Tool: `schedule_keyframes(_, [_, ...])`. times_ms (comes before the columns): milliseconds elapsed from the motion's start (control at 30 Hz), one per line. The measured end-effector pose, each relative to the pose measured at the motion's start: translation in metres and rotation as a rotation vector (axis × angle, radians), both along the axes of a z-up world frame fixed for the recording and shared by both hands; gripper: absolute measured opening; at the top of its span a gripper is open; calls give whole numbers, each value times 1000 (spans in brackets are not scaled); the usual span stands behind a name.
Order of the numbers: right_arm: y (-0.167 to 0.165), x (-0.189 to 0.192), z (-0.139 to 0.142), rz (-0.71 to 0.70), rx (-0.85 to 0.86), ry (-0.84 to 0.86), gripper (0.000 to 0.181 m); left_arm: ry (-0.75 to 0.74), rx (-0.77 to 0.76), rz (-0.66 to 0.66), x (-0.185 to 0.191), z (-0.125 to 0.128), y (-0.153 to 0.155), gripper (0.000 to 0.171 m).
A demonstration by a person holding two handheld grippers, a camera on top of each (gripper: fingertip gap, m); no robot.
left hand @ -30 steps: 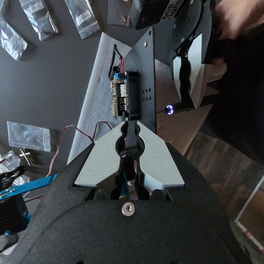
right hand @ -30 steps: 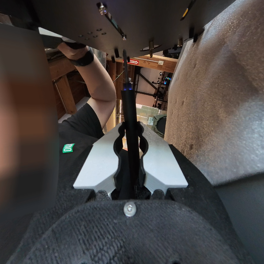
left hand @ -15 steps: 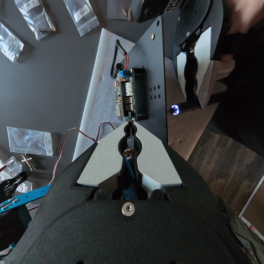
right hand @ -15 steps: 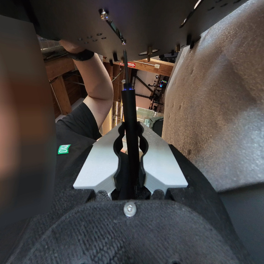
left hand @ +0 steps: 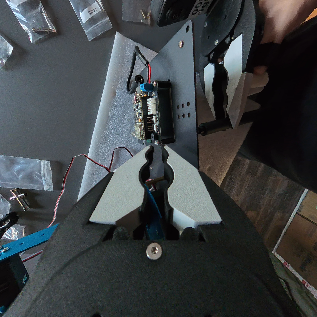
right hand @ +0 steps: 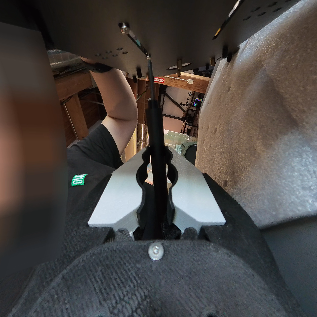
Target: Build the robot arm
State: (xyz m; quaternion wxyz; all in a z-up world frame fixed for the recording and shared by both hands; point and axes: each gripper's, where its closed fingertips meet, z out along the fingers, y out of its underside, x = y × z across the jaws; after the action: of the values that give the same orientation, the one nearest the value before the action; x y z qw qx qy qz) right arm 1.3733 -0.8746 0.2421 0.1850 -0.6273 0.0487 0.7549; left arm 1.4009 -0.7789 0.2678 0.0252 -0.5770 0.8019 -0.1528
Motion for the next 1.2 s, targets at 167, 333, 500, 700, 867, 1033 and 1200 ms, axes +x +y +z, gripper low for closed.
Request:
schedule_keyframes(167, [-3, -4, 0, 21, 8, -15, 17, -11, -22, -19, 0, 1, -3, 8])
schedule_keyframes(333, [0, -2, 0, 9, 6, -9, 16, -22, -50, -15, 3, 1, -6, 4])
schedule_keyframes(500, [-1, -3, 1, 14, 16, -13, 17, -25, -62, -8, 3, 3, -7, 3])
schedule_keyframes(700, [2, -1, 1, 5, 15, -6, 16, -16, -66, -4, 1, 1, -8, 1])
schedule_keyframes(867, [2, -2, 1, 6, 12, -5, 17, -13, -87, 6, 0, 1, -10, 0])
schedule_keyframes(1033, [1, -1, 2, -1, 6, 8, 17, -21, -85, 21, 1, 3, -7, 0])
schedule_keyframes(1200, [1, -1, 3, -5, 9, 9, 16, -3, -118, 28, 1, 5, -9, 7])
